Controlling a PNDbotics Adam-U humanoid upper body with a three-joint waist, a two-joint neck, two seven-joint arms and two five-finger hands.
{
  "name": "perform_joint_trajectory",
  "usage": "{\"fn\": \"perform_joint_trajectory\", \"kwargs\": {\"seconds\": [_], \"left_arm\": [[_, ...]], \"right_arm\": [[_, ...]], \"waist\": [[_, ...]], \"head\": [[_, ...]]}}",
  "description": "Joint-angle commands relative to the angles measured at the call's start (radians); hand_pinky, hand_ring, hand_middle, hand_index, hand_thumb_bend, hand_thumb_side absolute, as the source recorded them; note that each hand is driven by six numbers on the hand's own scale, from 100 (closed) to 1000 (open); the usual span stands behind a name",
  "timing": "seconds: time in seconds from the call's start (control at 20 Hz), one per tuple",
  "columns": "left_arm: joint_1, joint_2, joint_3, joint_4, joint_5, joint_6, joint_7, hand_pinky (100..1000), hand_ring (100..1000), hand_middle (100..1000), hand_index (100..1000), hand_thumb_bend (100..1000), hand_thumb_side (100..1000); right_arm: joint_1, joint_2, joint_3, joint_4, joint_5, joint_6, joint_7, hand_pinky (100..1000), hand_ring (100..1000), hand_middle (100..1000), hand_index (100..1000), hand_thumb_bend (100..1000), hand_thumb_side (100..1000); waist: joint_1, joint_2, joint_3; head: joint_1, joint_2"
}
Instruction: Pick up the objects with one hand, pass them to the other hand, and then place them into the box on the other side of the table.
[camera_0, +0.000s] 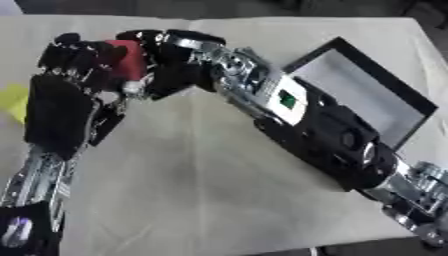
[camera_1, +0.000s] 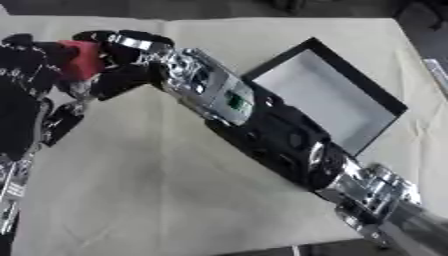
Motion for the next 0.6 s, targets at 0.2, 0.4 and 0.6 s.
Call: {"fn": "perform_joint_trajectory", "kwargs": {"seconds": [0.2, 0.4, 0.6], "left_arm": [[-0.019, -0.007, -0.005, -0.011, -0.005, -0.008, 0.002, 739, 609, 548, 618, 455, 100], [-0.018, -0.008, -0.004, -0.011, -0.008, 0.004, -0.001, 743, 624, 569, 647, 506, 100], [-0.017, -0.008, -0.004, -0.013, -0.004, 0.008, 0.001, 760, 682, 644, 759, 646, 100]], "right_arm": [[-0.014, -0.013, -0.006, -0.02, -0.127, -0.006, -0.071, 967, 836, 564, 824, 100, 129], [-0.014, -0.017, -0.003, -0.027, -0.159, -0.012, -0.076, 959, 790, 478, 773, 101, 100], [-0.012, -0.018, -0.005, -0.031, -0.169, -0.018, -0.065, 956, 769, 446, 759, 141, 100]], "waist": [[0.005, -0.016, 0.0], [0.005, -0.016, -0.001], [0.005, -0.016, -0.001]], "head": [[-0.001, 0.002], [-0.006, 0.006], [-0.01, 0.008]]}}
